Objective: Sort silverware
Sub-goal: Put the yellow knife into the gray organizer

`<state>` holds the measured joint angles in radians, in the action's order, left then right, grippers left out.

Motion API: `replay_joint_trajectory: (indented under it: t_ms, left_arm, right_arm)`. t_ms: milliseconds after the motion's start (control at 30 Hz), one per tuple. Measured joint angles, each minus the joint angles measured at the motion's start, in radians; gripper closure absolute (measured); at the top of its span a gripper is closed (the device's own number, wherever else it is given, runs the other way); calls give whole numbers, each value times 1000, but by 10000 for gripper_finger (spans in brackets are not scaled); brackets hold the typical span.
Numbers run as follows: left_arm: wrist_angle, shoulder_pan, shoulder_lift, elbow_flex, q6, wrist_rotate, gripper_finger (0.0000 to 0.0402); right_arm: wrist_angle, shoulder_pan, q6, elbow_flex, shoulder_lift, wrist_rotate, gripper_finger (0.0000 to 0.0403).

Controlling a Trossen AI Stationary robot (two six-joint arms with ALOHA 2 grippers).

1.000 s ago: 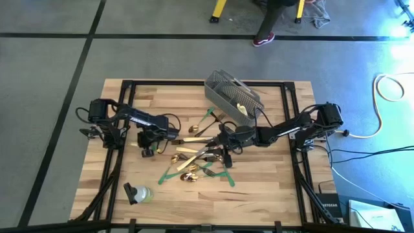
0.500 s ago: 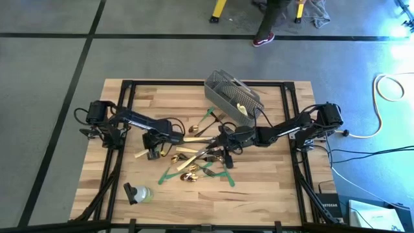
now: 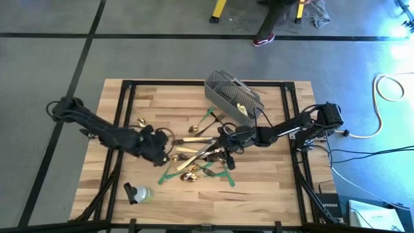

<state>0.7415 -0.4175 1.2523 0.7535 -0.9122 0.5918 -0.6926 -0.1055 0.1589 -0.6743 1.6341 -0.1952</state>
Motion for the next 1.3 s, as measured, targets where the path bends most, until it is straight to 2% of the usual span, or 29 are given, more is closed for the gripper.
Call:
replay_joint_trajectory:
  t_ms: [133, 233, 300, 533, 700, 933, 1033, 1167, 1300]
  left_arm:
    - [-206, -74, -54, -173, -122, 56, 385]
    - [-370, -95, -61, -275, -153, 96, 350]
    - [-422, -107, -61, -306, -154, 125, 323]
    - [-293, -165, -60, -312, -251, 224, 234]
    - [-253, -250, -59, -339, -323, 292, 193]
    - [-259, -357, -59, -428, -418, 352, 181]
    - [-265, -394, -59, -456, -480, 353, 184]
    - [-285, -450, -59, -472, -480, 313, 193]
    - [-275, -507, -59, -479, -501, 316, 204]
  right_arm:
    - [-9, 0, -7, 0, 0, -7, 306]
    - [-16, 0, -8, 0, 0, -8, 306]
    - [-16, 0, -9, 0, 0, -8, 306]
    - [-16, 0, -9, 0, 0, -8, 306]
    - [-15, -13, -13, 0, 0, -8, 306]
    - [-15, -35, -37, 0, 0, -8, 306]
    - [-15, -35, -37, 0, 0, -8, 306]
    - [-15, -35, -37, 0, 0, -7, 306]
    - [-16, -35, -37, 0, 0, -7, 306]
